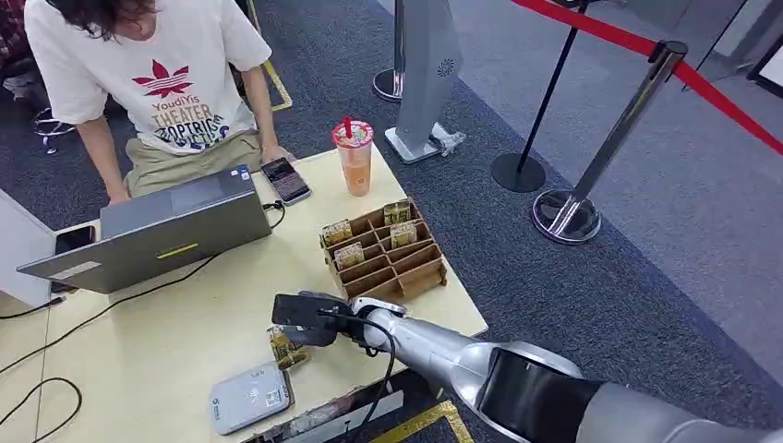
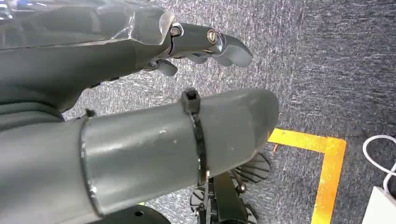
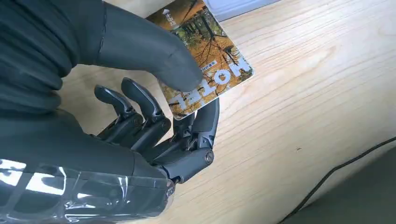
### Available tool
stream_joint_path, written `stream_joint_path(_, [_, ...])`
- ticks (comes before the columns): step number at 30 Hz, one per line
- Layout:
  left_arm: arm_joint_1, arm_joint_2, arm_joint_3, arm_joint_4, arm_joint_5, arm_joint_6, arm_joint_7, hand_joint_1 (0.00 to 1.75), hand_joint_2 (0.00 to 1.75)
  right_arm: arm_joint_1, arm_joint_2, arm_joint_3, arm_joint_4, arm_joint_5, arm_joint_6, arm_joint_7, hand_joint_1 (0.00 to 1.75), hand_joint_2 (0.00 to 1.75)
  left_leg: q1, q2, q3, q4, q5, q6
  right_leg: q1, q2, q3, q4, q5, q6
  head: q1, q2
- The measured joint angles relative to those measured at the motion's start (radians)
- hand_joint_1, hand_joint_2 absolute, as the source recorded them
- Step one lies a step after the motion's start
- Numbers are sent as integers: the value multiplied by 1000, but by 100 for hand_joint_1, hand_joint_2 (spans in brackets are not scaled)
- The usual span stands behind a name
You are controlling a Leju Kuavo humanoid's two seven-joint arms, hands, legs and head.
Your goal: Pass the card to the sensor for recognition and then transmit it.
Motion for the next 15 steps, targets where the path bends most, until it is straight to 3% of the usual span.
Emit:
stream_joint_path(5, [0, 0, 0, 0, 0, 0, 0, 0, 0, -2, 1, 3, 3, -16, 11, -2, 175, 175, 0, 0, 0, 0, 0, 0, 0, 0, 0, 0, 0, 0, 0, 0])
stream_joint_path(10, [0, 0, 1, 0, 1, 0, 0, 0, 0, -5, 1, 3, -1, -147, 149, 32, 175, 175, 0, 0, 0, 0, 0, 0, 0, 0, 0, 0, 0, 0, 0, 0])
stream_joint_path(15, [0, 0, 3, 0, 1, -1, 0, 0, 0, -6, -1, 4, -37, -254, 206, 87, 175, 175, 0, 0, 0, 0, 0, 0, 0, 0, 0, 0, 0, 0, 0, 0])
